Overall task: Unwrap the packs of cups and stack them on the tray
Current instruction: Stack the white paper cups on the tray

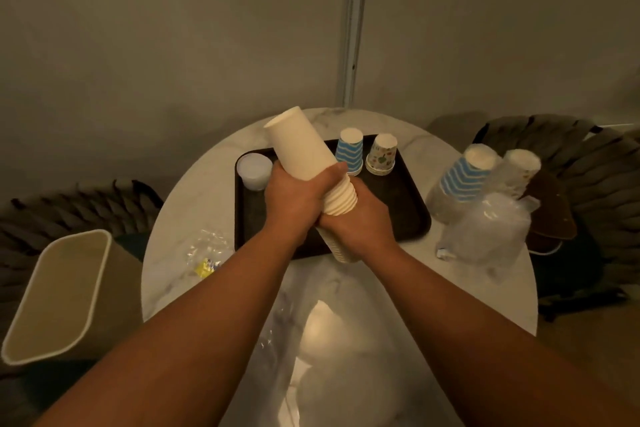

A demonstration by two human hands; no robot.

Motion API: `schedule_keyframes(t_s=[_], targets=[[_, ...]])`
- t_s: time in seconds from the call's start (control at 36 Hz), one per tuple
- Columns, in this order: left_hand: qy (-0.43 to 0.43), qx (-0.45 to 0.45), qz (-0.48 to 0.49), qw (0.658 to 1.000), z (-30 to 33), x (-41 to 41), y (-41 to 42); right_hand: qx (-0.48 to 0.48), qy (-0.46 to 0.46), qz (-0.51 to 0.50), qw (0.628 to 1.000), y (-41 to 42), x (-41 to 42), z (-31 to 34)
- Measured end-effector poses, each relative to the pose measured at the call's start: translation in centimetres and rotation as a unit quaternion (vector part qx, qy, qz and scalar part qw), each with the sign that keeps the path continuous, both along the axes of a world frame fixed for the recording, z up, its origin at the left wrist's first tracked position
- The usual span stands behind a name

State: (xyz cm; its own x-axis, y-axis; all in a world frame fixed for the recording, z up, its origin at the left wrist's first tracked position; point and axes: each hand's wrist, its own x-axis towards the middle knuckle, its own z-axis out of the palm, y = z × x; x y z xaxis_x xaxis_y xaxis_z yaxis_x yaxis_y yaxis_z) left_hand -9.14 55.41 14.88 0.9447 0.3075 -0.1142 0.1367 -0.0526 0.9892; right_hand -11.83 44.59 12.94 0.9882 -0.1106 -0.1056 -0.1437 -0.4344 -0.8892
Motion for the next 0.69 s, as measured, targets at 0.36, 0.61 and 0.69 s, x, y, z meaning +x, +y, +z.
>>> schedule_keyframes(t_s=[0.36, 0.61, 0.69], targets=[[0.003, -0.019, -0.065, 0.998, 1.0, 0.4, -0.1, 0.101, 0.031, 0.055, 0.993, -1.8, 0.9, 0.4], [0.006, 0.019, -0.102, 0.995, 2.0, 0.3, -1.3, 0.169, 0.073, 0.103, 0.978, -3.3, 1.8, -0.7], [0.004, 0.019, -0.112, 0.994, 2.3, 0.1, -1.5, 0.193, 0.087, 0.125, 0.969, -3.7, 1.9, -0.3]])
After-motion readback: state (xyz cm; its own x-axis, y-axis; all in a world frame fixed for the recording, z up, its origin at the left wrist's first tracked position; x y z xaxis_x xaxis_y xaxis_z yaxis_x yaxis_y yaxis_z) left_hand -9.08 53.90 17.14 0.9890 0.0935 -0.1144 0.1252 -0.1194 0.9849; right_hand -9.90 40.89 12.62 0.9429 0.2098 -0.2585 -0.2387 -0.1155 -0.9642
